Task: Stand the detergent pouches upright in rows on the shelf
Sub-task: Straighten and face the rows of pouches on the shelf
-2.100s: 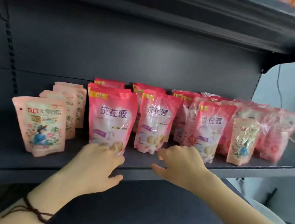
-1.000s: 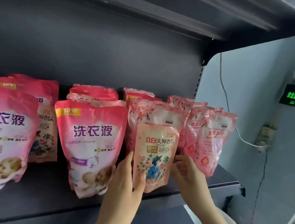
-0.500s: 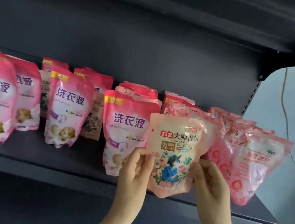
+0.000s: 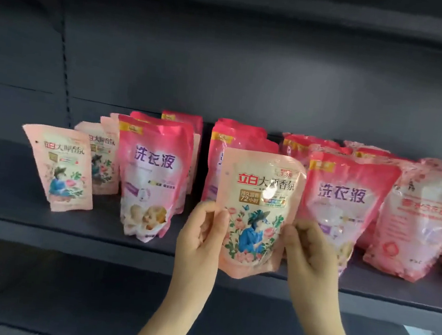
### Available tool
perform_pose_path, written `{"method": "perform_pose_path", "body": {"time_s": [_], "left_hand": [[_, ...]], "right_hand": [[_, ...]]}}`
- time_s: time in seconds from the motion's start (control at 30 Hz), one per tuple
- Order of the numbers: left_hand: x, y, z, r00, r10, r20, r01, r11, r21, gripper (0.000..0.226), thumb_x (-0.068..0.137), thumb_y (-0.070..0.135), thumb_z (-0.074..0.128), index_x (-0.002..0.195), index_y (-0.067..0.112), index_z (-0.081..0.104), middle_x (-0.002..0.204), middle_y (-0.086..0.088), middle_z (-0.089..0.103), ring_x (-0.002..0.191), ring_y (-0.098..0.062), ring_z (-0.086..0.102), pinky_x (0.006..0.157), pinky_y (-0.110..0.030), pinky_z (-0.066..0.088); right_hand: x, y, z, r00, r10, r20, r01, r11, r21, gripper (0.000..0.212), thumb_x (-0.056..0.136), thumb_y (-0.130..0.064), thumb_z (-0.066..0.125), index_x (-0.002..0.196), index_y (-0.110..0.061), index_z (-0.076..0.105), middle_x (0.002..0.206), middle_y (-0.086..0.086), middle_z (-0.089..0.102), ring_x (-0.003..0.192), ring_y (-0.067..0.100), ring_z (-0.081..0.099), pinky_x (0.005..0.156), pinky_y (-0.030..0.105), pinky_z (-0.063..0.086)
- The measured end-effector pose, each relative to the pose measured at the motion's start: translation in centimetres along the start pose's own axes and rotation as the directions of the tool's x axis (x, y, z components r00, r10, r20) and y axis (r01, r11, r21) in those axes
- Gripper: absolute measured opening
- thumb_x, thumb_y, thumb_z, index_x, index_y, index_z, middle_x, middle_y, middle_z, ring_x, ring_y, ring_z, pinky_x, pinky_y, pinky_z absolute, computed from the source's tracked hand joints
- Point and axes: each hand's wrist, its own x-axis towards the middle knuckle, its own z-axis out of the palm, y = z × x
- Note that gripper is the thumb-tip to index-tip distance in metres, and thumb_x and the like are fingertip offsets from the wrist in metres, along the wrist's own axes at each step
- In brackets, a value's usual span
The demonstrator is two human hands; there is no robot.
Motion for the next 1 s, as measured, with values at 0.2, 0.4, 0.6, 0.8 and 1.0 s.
{"method": "perform_pose_path", "body": {"time_s": [0.2, 0.4, 0.6, 0.8, 1.0], "left_hand": [[2.9, 0.9, -10.2, 0.998, -0.030, 0.061, 0.029, 1.000, 0.010, 0.009, 0.091, 0.027, 0.055, 0.085, 0.026, 0.062, 0.088, 0.006, 0.070, 0.084, -0.001, 0.064, 0.069, -0.017, 0.051], [3.8, 1.8, -17.4, 0.999, -0.024, 0.023, 0.022, 0.999, 0.049, 0.008, 0.094, 0.020, 0.054, 0.093, 0.017, 0.061, 0.095, 0.010, 0.071, 0.092, -0.002, 0.066, 0.069, -0.015, 0.051], [5.5, 2.0, -23.7, 0.993, -0.095, -0.076, 0.098, 0.995, 0.032, 0.015, 0.097, 0.016, 0.050, 0.108, 0.022, 0.058, 0.109, 0.007, 0.070, 0.102, -0.006, 0.066, 0.071, -0.019, 0.054], [8.8, 1.4, -28.5, 0.982, -0.115, -0.148, 0.120, 0.992, 0.025, 0.016, 0.099, 0.017, 0.047, 0.107, 0.026, 0.058, 0.108, 0.006, 0.070, 0.101, -0.011, 0.066, 0.072, -0.027, 0.055], [11.4, -1.1, -30.8, 0.980, -0.152, -0.132, 0.155, 0.988, 0.011, 0.019, 0.099, 0.019, 0.049, 0.110, 0.033, 0.056, 0.108, 0.007, 0.069, 0.101, -0.010, 0.067, 0.066, -0.021, 0.055]], "right_hand": [[-2.3, -2.7, 9.8, 0.998, 0.055, -0.038, -0.054, 0.998, 0.035, 0.020, 0.097, -0.017, 0.048, 0.084, -0.027, 0.060, 0.079, -0.003, 0.066, 0.073, 0.016, 0.062, 0.058, 0.032, 0.051], [-3.7, -4.6, 16.5, 0.998, 0.057, 0.011, -0.058, 0.998, 0.022, 0.015, 0.096, -0.016, 0.052, 0.086, -0.022, 0.062, 0.081, -0.009, 0.069, 0.077, 0.009, 0.066, 0.061, 0.031, 0.056], [-4.2, -5.5, 23.1, 0.990, 0.056, 0.128, -0.062, 0.997, 0.047, 0.020, 0.095, -0.013, 0.054, 0.084, -0.029, 0.060, 0.082, -0.014, 0.069, 0.077, 0.001, 0.065, 0.058, 0.014, 0.049], [-3.3, -5.5, 30.0, 0.986, -0.012, 0.166, 0.009, 1.000, 0.016, 0.022, 0.093, 0.000, 0.052, 0.087, -0.021, 0.057, 0.080, -0.014, 0.066, 0.076, -0.005, 0.061, 0.059, 0.009, 0.046], [-2.2, -3.9, 33.6, 0.983, 0.056, 0.177, -0.053, 0.998, -0.024, 0.010, 0.094, -0.004, 0.053, 0.096, -0.013, 0.058, 0.086, -0.013, 0.066, 0.081, -0.007, 0.061, 0.063, 0.009, 0.048]]}}
